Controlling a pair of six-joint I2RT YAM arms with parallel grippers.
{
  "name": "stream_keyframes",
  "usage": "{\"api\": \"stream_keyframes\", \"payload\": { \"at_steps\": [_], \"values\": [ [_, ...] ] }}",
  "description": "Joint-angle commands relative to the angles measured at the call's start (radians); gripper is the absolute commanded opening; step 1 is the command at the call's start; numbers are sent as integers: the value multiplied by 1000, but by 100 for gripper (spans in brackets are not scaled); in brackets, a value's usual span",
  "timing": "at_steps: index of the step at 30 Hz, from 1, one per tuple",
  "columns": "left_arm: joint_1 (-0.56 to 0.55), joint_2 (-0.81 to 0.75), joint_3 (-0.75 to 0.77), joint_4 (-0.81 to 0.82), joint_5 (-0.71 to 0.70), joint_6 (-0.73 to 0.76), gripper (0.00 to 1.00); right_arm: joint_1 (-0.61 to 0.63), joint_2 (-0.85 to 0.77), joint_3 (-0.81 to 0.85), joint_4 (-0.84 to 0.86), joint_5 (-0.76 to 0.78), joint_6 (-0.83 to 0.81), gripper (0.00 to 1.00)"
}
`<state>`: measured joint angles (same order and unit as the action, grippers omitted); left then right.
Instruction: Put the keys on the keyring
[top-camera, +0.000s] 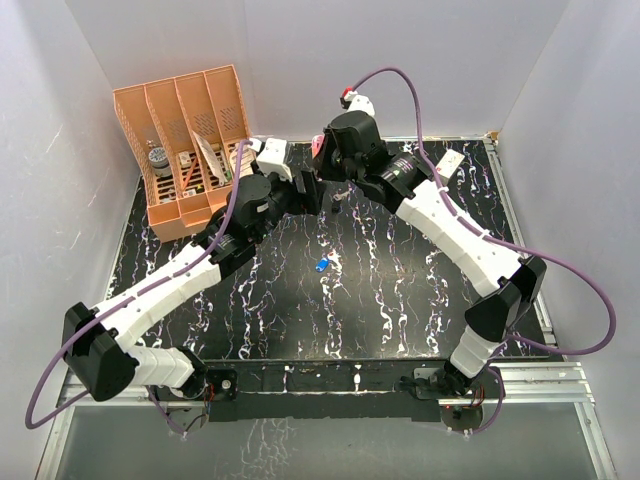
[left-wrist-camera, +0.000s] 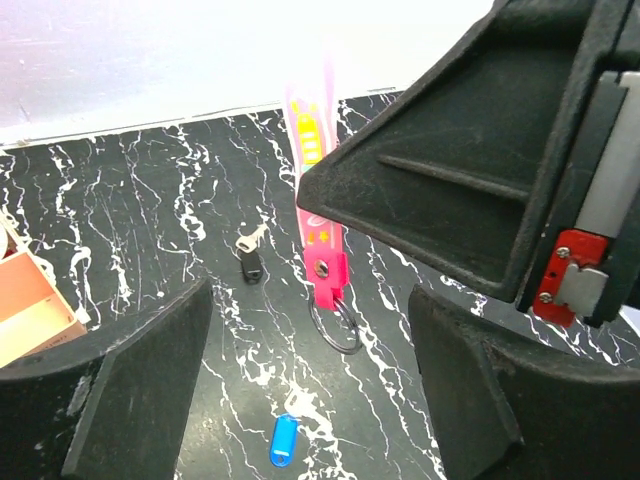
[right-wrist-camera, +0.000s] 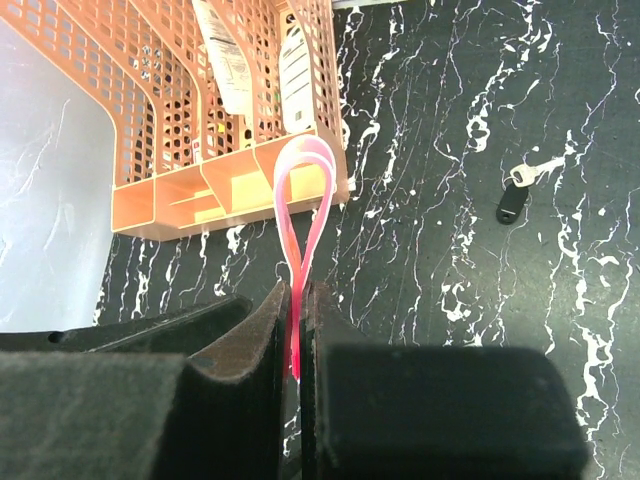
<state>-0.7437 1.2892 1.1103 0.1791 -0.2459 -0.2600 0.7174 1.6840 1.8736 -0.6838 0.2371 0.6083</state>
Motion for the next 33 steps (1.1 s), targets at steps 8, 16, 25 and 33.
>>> {"api": "stream_keyframes", "payload": {
  "at_steps": [8,16,25,33],
  "values": [
    [-6,-55,-4,6,-20,1,70,20,-23,33,-9,19,38,0],
    [-6,-17,33,-30,9,-12,65,23,-19,53,-17,22,41,0],
    [-6,6,54,-46,4,-20,55,25,-17,56,-17,18,43,0],
    [-7,24,66,-58,6,-25,54,29,-10,64,-16,12,45,0]
  ]
}}
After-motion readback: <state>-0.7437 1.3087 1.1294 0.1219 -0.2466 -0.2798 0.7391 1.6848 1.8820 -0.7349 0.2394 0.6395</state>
